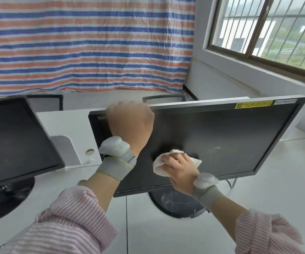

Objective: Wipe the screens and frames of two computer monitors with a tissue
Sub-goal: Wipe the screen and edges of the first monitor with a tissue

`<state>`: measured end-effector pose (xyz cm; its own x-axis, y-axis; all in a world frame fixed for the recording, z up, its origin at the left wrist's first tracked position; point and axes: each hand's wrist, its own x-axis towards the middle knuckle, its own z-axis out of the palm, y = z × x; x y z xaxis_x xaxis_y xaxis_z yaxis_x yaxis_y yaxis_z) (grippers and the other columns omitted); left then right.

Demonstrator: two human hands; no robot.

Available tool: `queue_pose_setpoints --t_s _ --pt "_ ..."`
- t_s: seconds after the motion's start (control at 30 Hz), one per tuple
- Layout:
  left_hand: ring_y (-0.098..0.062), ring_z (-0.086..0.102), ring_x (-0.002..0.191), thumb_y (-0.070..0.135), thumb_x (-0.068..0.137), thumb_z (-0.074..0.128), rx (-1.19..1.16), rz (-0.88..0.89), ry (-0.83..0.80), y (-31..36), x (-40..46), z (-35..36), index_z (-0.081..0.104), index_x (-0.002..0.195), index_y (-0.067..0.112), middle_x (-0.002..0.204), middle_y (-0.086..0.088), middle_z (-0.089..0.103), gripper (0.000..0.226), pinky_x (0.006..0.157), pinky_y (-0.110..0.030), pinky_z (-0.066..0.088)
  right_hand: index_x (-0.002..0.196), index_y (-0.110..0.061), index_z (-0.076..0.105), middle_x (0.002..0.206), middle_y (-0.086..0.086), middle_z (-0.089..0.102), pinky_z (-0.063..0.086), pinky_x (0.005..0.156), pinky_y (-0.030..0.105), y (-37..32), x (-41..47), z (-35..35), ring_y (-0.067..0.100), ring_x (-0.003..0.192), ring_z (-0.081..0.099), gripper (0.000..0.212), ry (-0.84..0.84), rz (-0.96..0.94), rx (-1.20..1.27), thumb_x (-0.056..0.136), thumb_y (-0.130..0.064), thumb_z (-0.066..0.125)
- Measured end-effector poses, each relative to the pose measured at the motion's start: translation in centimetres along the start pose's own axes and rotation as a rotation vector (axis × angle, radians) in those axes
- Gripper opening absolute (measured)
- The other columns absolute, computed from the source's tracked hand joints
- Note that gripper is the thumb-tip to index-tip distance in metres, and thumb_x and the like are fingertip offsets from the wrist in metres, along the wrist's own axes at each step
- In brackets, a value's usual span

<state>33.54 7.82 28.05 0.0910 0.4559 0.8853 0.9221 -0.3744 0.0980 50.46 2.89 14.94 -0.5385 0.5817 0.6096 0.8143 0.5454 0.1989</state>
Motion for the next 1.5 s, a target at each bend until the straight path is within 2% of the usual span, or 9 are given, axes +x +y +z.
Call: queue_pose_setpoints --t_s 0.23,0.37,0.53,0.67,0.83,0.97,1.07,1.27,1.5 --pt "-0.026 0.060 0.071 0.028 0.091 0.045 0.024 -0.004 0.001 0.1 -0.2 -0.3 0.069 0.079 0.012 0.071 -0.006 0.068 0.030 0.080 -0.038 0.045 0.101 -0.026 0.063 0.111 -0.008 0.042 0.053 0.082 0.029 -1.9 -4.9 4.0 0.019 0.096 0.042 0.056 -0.349 0.138 0.189 0.048 -0.012 0.075" --pt "-0.027 0.060 0.071 0.026 0.090 0.049 0.025 -0.018 -0.028 0.5 0.0 -0.6 0.068 0.078 0.012 0.071 -0.007 0.068 0.027 0.081 -0.039 0.046 0.103 -0.037 0.054 0.104 -0.008 0.052 0.052 0.084 0.031 -2.3 -6.8 4.4 0.017 0.097 0.047 0.053 -0.429 0.306 0.241 0.062 -0.004 0.057" --pt "-0.029 0.062 0.075 0.029 0.091 0.045 -0.021 -0.052 -0.103 1.2 0.4 -1.4 0.070 0.081 0.010 0.077 -0.009 0.071 0.033 0.084 -0.041 0.045 0.073 -0.030 0.069 0.091 -0.011 0.049 0.053 0.058 0.022 -0.2 -6.8 0.8 0.011 0.080 0.038 0.037 -0.247 0.385 0.230 0.062 -0.013 0.039" --pt "-0.032 0.063 0.076 0.027 0.089 0.046 -0.089 -0.124 -0.132 2.0 0.6 -2.0 0.070 0.079 0.007 0.079 -0.012 0.072 0.032 0.087 -0.044 0.043 0.074 -0.025 0.066 0.086 -0.003 0.056 0.051 0.044 0.029 2.6 -6.4 -3.5 0.014 0.080 0.043 0.027 -0.047 0.511 0.262 0.068 -0.019 0.040" --pt "-0.031 0.062 0.085 0.033 0.090 0.038 -0.177 -0.231 -0.164 2.9 1.4 -2.5 0.070 0.088 0.007 0.090 -0.013 0.072 0.041 0.094 -0.042 0.037 0.085 -0.027 0.064 0.089 0.008 0.060 0.047 0.057 0.031 6.5 -4.0 -9.1 0.024 0.084 0.052 0.030 0.270 0.673 0.228 0.070 -0.005 0.049" --pt "-0.028 0.062 0.081 0.032 0.089 0.039 -0.171 -0.147 -0.231 4.6 1.4 -2.0 0.070 0.087 0.009 0.086 -0.011 0.072 0.038 0.088 -0.040 0.039 0.106 -0.003 0.063 0.106 0.019 0.050 0.041 0.077 0.031 9.7 -2.8 -10.7 0.036 0.097 0.052 0.033 0.496 0.862 0.270 0.077 0.007 0.052" --pt "-0.026 0.061 0.084 0.033 0.089 0.037 -0.178 -0.115 -0.292 5.7 1.7 -1.9 0.070 0.093 0.012 0.092 -0.009 0.072 0.040 0.089 -0.039 0.038 0.118 -0.001 0.051 0.115 0.021 0.044 0.041 0.088 0.032 10.4 -1.5 -10.1 0.034 0.103 0.049 0.036 0.587 0.999 0.326 0.083 0.007 0.051" --pt "-0.025 0.061 0.090 0.036 0.088 0.031 -0.174 -0.183 -0.302 6.3 1.8 -1.4 0.070 0.095 0.011 0.098 -0.010 0.071 0.047 0.095 -0.037 0.036 0.113 -0.007 0.054 0.117 0.015 0.049 0.033 0.089 0.017 7.3 1.5 -7.6 0.029 0.101 0.045 0.036 0.632 0.708 0.284 0.079 0.002 0.050" --pt "-0.030 0.064 0.087 0.029 0.089 0.047 -0.094 -0.127 -0.194 6.5 0.4 -0.6 0.070 0.094 0.011 0.092 -0.011 0.072 0.030 0.093 -0.045 0.042 0.106 -0.020 0.052 0.117 0.002 0.044 0.033 0.074 0.037 7.1 -1.9 -4.6 0.029 0.093 0.042 0.035 0.240 0.157 0.038 0.071 -0.014 0.048"
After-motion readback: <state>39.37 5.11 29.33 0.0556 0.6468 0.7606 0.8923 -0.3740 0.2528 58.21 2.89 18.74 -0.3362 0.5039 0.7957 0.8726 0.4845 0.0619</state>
